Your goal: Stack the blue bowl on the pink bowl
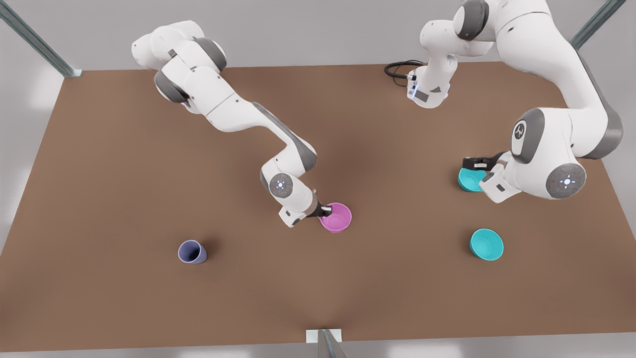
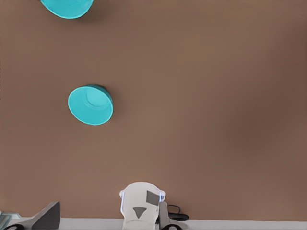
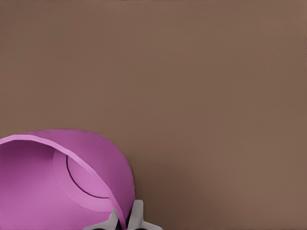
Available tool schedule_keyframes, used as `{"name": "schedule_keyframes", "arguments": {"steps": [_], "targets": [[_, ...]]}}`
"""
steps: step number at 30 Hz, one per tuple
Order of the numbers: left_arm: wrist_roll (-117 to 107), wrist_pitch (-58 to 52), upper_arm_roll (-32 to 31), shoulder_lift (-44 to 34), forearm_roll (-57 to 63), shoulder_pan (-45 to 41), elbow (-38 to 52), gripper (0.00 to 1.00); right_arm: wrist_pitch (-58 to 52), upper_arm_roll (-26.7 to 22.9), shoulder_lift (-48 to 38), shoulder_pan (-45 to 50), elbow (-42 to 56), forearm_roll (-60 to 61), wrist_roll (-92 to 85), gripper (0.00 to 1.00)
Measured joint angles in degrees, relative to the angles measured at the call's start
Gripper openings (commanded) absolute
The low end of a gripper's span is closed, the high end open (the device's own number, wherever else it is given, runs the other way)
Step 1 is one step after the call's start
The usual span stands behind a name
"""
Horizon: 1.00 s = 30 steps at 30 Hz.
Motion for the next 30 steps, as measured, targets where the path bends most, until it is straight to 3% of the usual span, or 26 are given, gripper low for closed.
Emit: {"name": "schedule_keyframes", "arguments": {"steps": [2,6,8,9,12,15,18,23,27,30], "targets": [[0.0,2.9,1.2,-0.5,-0.2,1.0,-0.7,1.00,1.0,0.0,1.0,0.1,0.0,-0.1,2.4,0.21],[0.3,14.0,4.1,-8.6,-0.1,1.7,-19.3,1.00,2.6,0.0,2.9,0.8,0.1,-0.1,6.5,0.24],[1.0,18.8,4.6,-9.4,-0.1,3.2,-23.7,1.00,3.2,0.1,3.2,0.9,0.1,-0.3,8.4,0.90],[1.3,21.1,5.1,-9.5,-0.1,3.7,-25.2,1.00,3.4,0.1,3.1,0.9,0.1,-0.3,9.2,1.00],[3.3,28.9,8.1,-10.0,-0.3,3.9,-34.1,1.00,4.0,0.1,1.6,0.7,0.1,-0.4,11.4,1.00],[6.5,38.7,10.5,-11.1,-0.8,4.1,-45.6,1.00,1.7,0.0,-5.7,-2.7,-2.3,-0.9,13.0,1.00],[11.0,47.8,13.0,-9.8,-4.0,5.4,-52.0,1.00,-9.0,0.0,-13.0,-18.9,-6.7,-1.5,9.7,1.00],[19.1,59.2,13.4,-7.3,-7.5,6.7,-56.8,1.00,-31.8,-0.3,-31.8,-39.0,-7.0,-7.5,-3.4,1.00],[24.2,64.9,13.4,-4.3,-10.7,7.1,-57.3,1.00,-46.3,-2.3,-40.1,-43.1,-5.1,-12.1,-12.6,1.00],[27.4,67.3,13.4,-2.6,-12.6,7.2,-57.8,1.00,-52.7,-3.6,-43.5,-41.2,-4.1,-14.5,-18.0,1.00]]}}
